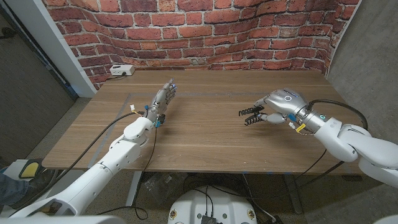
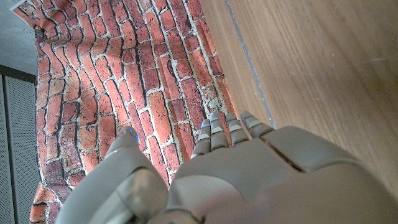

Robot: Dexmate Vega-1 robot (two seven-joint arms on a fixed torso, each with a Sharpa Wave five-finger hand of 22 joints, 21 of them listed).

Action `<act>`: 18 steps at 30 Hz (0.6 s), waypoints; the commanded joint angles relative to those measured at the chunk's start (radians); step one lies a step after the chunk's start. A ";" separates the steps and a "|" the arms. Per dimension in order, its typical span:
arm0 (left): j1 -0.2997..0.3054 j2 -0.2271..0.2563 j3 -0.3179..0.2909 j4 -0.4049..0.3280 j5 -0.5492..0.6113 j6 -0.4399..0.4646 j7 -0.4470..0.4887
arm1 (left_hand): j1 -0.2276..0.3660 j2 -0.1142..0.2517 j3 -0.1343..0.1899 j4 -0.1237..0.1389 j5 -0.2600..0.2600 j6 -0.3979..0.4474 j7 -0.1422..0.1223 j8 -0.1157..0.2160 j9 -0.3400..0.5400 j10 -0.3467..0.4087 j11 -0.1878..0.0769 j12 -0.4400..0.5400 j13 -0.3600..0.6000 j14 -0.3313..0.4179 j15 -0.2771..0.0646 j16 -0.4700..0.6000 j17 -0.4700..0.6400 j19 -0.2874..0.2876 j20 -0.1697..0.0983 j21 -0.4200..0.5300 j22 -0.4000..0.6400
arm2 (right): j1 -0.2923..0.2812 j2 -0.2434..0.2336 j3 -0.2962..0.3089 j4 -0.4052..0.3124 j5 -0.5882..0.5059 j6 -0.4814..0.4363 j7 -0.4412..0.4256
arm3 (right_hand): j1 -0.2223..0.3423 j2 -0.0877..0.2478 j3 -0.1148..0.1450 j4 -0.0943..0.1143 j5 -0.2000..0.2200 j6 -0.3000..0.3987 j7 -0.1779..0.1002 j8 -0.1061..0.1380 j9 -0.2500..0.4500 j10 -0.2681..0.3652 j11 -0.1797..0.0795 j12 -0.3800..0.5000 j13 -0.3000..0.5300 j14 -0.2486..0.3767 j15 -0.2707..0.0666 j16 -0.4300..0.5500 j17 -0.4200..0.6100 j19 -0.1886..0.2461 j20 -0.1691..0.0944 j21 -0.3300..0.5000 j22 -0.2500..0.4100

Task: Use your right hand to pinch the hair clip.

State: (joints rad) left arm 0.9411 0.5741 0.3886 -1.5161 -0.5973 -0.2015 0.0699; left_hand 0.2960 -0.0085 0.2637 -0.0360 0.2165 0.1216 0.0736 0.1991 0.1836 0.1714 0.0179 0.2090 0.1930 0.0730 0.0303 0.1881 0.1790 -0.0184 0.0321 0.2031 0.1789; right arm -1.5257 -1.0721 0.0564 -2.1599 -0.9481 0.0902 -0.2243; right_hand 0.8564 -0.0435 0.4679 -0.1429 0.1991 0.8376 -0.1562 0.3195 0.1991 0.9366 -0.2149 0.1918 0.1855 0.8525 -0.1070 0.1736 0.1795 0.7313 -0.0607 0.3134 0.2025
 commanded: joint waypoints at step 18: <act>-0.026 -0.014 0.006 0.036 -0.009 -0.007 -0.027 | 0.009 0.001 -0.006 0.003 -0.006 0.007 -0.009 0.000 0.004 0.004 -0.009 -0.002 0.002 0.003 -0.005 -0.001 0.004 -0.007 0.006 0.001 0.005 | -0.074 0.018 0.066 -0.054 -0.021 -0.027 0.083 | -0.020 -0.003 -0.007 0.008 0.010 0.027 -0.069 -0.030 0.002 -0.059 -0.002 -0.009 0.002 -0.058 -0.077 0.001 0.010 -0.020 0.013 -0.008 0.002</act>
State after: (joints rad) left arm 0.9233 0.5680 0.3900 -1.4948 -0.6021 -0.2017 0.0536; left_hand 0.2959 -0.0086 0.2594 -0.0316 0.2165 0.1254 0.0697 0.1991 0.1836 0.1714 0.0179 0.2090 0.1930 0.0730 0.0303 0.1881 0.1790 -0.0221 0.0357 0.2031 0.1789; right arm -1.5672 -1.0641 0.0889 -2.1915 -0.9590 0.0670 -0.1809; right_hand 0.8459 -0.0459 0.4621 -0.1376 0.2039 0.8180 -0.1758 0.2918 0.1976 0.8815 -0.2165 0.1847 0.1855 0.8003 -0.0907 0.1736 0.1840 0.7133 -0.0496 0.3049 0.2024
